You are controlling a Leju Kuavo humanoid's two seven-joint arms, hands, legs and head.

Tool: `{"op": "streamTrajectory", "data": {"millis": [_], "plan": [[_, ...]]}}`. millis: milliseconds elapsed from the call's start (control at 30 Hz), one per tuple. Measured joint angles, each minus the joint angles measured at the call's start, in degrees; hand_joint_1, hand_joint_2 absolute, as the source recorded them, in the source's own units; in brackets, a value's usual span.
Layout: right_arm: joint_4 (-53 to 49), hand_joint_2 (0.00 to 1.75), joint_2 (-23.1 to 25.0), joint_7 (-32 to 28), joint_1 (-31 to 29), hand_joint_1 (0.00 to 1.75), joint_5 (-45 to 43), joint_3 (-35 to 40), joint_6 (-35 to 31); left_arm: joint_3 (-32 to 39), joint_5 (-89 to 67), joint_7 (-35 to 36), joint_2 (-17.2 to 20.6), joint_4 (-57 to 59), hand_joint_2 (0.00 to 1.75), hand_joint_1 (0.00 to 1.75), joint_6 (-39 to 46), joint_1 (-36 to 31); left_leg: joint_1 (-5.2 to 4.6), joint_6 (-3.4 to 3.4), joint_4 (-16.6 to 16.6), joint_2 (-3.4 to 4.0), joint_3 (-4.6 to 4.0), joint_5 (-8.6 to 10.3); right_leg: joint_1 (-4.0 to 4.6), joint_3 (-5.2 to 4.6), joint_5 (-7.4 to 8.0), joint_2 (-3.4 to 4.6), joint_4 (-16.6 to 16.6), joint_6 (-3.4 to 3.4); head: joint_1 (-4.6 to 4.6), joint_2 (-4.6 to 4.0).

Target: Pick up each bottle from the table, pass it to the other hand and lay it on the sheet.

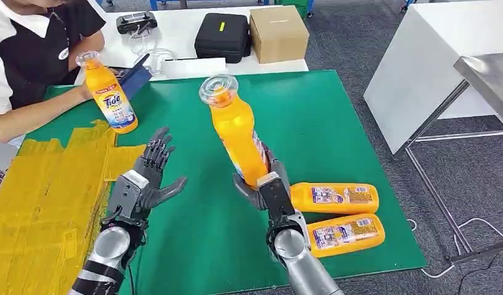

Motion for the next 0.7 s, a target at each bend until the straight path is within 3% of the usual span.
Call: {"op": "streamTrajectory", "data": {"millis": [233,700], "plan": [[0.79,1.75,0.5,-1.14,-1.22,1.75,-0.5,2.8,3.72,-2.78,2.75,-0.11,0.22,0.46,1.75,0.0,-4.74,-0.85,0.0,0.0,0.0,0.0,-0.01,0.0,0.0,0.0,0.0,0.0,0.0,0.0,0.0,0.0],[8.7,1.75,0.96,2.3,-5.58,1.75,9.44,12.96,6.34,-5.64,2.95,-0.33,0.26,0.68,1.75,0.0,-5.04,-1.84,0.0,0.0,0.0,0.0,-0.01,0.0,0.0,-0.01,0.0,0.0,0.0,0.0,0.0,0.0]]}}
